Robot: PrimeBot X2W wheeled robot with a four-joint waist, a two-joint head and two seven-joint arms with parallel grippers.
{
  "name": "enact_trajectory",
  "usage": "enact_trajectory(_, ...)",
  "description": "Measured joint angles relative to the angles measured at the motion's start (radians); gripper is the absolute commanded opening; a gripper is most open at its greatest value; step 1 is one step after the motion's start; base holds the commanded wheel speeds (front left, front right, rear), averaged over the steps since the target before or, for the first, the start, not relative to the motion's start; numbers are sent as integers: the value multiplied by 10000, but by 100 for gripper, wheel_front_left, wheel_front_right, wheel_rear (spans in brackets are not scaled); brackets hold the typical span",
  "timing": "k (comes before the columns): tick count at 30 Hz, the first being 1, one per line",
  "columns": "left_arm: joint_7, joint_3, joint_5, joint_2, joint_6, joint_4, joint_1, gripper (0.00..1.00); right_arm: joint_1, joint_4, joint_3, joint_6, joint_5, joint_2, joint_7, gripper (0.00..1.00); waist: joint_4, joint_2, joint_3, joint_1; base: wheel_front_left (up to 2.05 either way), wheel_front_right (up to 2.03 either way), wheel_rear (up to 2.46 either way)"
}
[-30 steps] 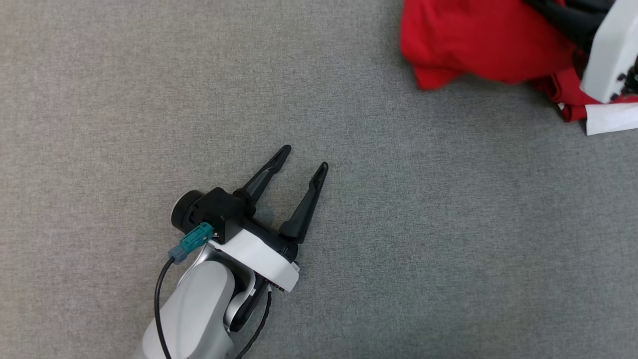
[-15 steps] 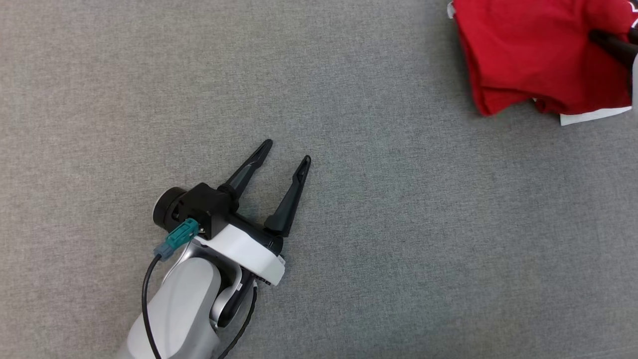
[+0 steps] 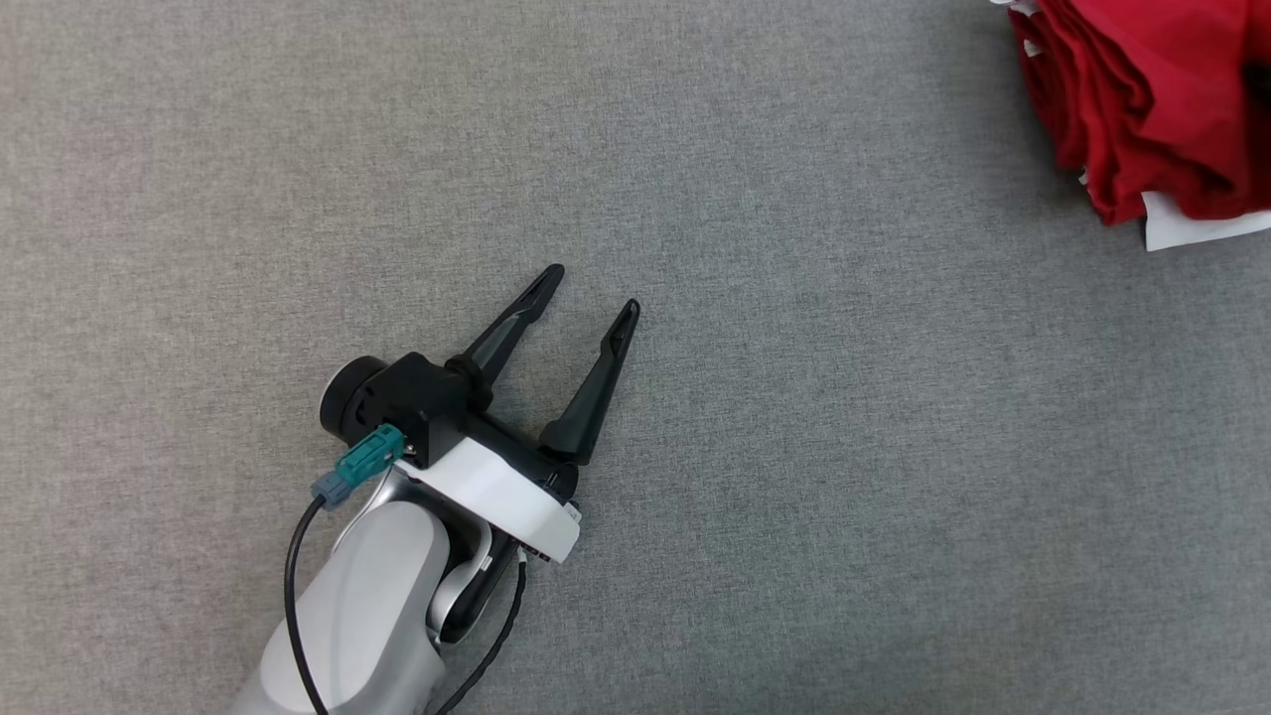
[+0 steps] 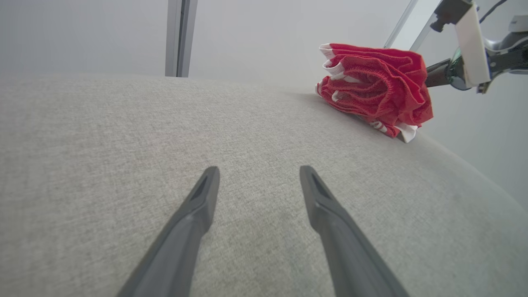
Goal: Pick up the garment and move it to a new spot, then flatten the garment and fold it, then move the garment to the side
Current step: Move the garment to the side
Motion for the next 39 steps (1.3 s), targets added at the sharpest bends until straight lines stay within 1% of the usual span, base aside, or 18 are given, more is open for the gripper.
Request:
enact_trajectory(5, -6, 0, -107, 19, 10, 192, 81, 100, 158, 222, 4, 0, -8, 303, 186, 100, 18, 0, -268, 0, 0, 0, 0)
enact_trajectory(9, -42, 10, -165, 38, 58, 318, 267, 100, 212, 449, 2, 0, -92, 412, 291, 100, -30, 0, -607, 0, 0, 0, 0)
enact_trajectory(16, -94, 90, -364, 40, 132, 512, 770, 100, 311, 573, 2, 0, -644, 518, 134, 100, -208, 0, -1567, 0, 0, 0, 0)
enact_trajectory(19, -119, 196, -483, 50, 209, 487, 1032, 100, 204, 374, 4, 0, -725, 556, -431, 100, -312, 0, -2011, 0, 0, 0, 0)
enact_trajectory(20, -146, 313, -564, 59, 263, 430, 1187, 100, 154, 209, -6, 0, -727, 593, -959, 100, -377, 0, -2313, 0, 0, 0, 0)
enact_trajectory(22, -180, 508, -650, 123, 349, 328, 1351, 100, 182, -92, -2, 0, -901, 587, -1379, 100, -433, 0, -2620, 0, 0, 0, 0)
enact_trajectory(23, -182, 648, -708, 176, 397, 263, 1425, 100, 226, -301, -2, 0, -1062, 554, -1592, 100, -456, 0, -2775, 0, 0, 0, 0)
enact_trajectory(28, -207, 1258, -763, 598, 633, -56, 1733, 100, 727, -1166, -109, 0, -945, 209, -2591, 100, -502, 0, -3428, 0, 0, 0, 0)
enact_trajectory(29, -207, 1258, -763, 598, 633, -56, 1733, 100, 727, -1166, -109, 0, -945, 209, -2591, 100, -502, 0, -3428, 0, 0, 0, 0)
enact_trajectory(33, -222, 1693, -775, 886, 826, -447, 1964, 100, 1321, -1735, -713, -2, -662, -226, -3333, 100, -378, 0, -3782, 0, 0, 0, 0)
enact_trajectory(36, -224, 1965, -788, 1009, 1026, -796, 2335, 100, 2062, -2236, -1206, 0, -606, -412, -3777, 100, -255, 0, -3992, 0, 0, 0, 0)
enact_trajectory(39, -224, 2213, -863, 1101, 1172, -1078, 2684, 100, 2972, -2489, -1958, 0, -621, -658, -4197, 100, -115, 0, -4179, 0, 0, 0, 0)
